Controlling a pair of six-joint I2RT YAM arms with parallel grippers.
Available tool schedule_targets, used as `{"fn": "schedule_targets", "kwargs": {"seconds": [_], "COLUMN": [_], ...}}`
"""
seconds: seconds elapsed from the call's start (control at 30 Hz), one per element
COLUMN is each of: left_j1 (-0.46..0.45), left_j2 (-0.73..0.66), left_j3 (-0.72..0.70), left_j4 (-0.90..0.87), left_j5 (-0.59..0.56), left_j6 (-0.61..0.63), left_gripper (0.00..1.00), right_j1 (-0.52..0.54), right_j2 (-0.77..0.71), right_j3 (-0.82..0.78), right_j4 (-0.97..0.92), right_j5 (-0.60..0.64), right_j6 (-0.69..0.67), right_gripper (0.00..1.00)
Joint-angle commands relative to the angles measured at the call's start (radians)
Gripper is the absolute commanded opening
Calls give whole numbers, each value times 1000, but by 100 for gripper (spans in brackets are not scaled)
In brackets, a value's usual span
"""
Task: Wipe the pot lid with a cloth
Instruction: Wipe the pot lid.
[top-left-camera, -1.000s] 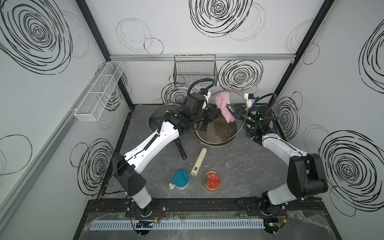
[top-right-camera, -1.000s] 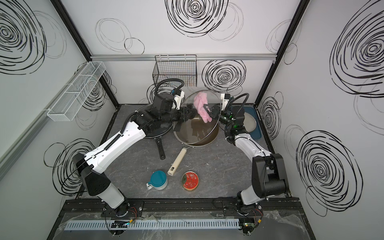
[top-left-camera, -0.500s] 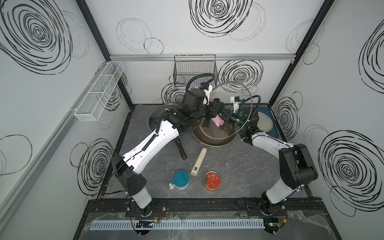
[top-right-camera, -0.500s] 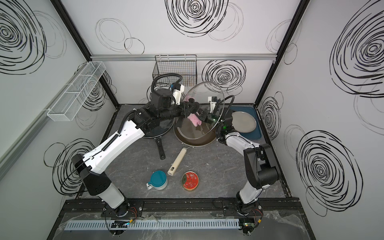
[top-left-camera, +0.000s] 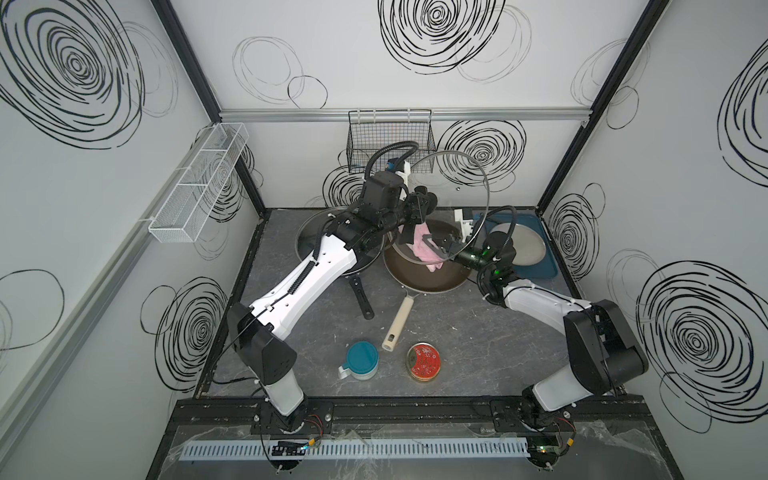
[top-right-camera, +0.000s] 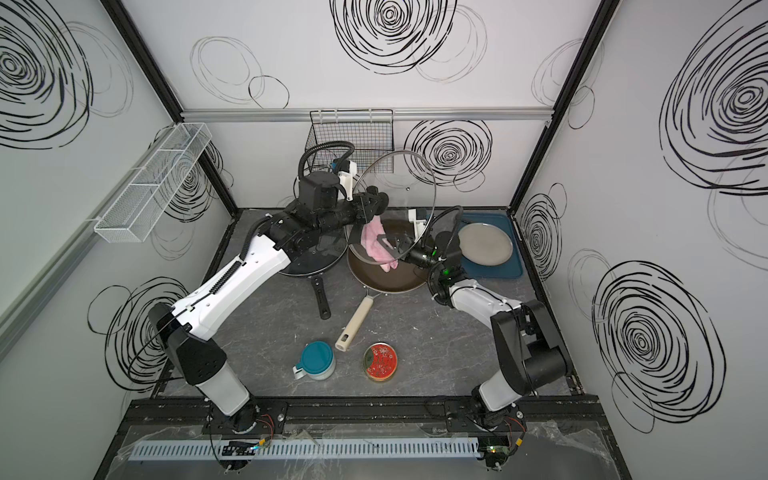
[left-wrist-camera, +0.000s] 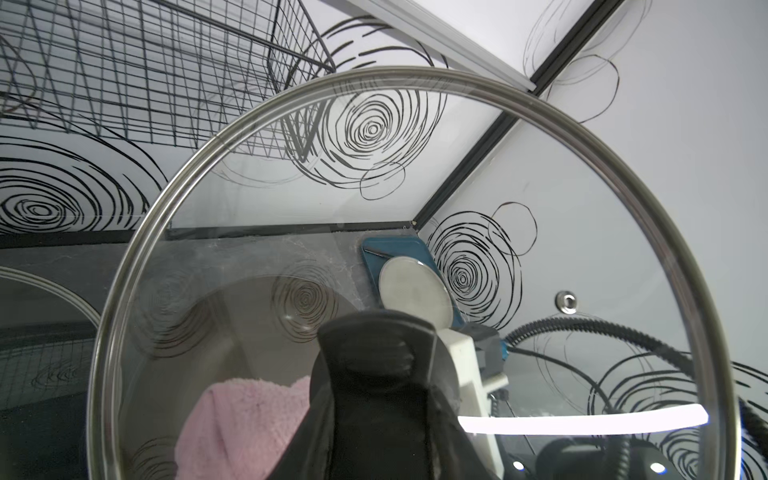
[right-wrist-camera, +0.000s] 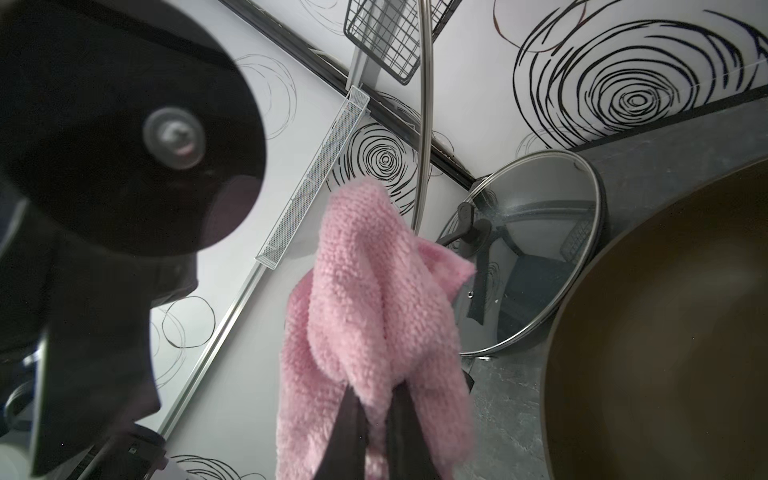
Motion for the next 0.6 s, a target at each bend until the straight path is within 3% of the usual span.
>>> {"fn": "schedule_targets", "kwargs": {"seconds": [0.0, 0.3, 0.57], "left_j1": [19, 50, 41], "left_j2": [-42, -63, -97], "left_j3": [59, 23, -16], "left_j4": [268, 282, 256], "left_j5": [-25, -38, 12], "left_j6": [-21, -26, -21], "left_gripper": [0, 0, 0], "right_j1": [10, 2, -102], "right_j2": [-75, -236, -310], "right_j3": [-28, -95, -64], "right_j4": [45, -72, -173], "right_j5": [11, 38, 29], "right_j6": [12, -4, -42], "right_gripper": [0, 0, 0]}}
